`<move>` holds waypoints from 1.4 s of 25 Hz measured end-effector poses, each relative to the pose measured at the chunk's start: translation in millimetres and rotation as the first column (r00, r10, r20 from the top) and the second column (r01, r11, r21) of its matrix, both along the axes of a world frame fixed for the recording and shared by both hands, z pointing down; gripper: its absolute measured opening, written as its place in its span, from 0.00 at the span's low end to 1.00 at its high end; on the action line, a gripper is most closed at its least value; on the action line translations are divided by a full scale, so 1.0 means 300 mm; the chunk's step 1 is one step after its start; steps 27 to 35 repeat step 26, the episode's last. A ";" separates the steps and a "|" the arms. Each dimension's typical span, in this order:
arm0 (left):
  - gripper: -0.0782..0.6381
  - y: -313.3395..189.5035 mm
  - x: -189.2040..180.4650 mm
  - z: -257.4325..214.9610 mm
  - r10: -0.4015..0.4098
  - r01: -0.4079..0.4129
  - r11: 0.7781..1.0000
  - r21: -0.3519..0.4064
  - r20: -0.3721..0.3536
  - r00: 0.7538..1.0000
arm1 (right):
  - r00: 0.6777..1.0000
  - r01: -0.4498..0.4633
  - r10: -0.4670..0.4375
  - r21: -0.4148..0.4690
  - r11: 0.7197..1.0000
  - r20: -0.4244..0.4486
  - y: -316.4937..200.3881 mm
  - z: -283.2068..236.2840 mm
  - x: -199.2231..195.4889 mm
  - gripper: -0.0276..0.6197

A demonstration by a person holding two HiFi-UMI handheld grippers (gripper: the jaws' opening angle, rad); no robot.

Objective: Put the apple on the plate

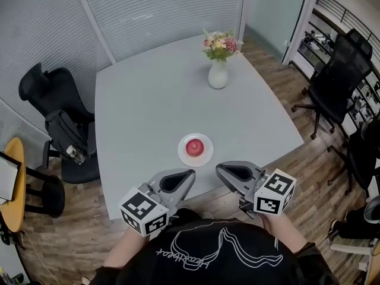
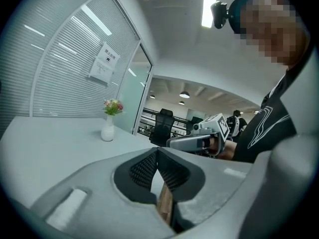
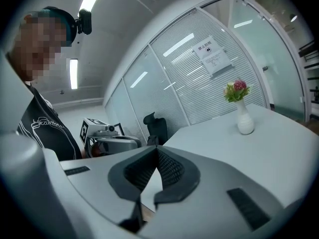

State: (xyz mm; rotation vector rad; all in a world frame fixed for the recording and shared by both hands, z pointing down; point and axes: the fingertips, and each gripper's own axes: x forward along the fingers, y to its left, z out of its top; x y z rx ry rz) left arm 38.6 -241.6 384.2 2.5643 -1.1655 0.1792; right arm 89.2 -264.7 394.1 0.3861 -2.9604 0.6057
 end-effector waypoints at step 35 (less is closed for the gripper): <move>0.13 -0.011 -0.015 0.026 -0.025 0.025 1.000 -0.012 -0.013 1.000 | 0.999 -0.012 0.012 0.006 1.000 -0.038 0.014 0.017 -0.005 0.06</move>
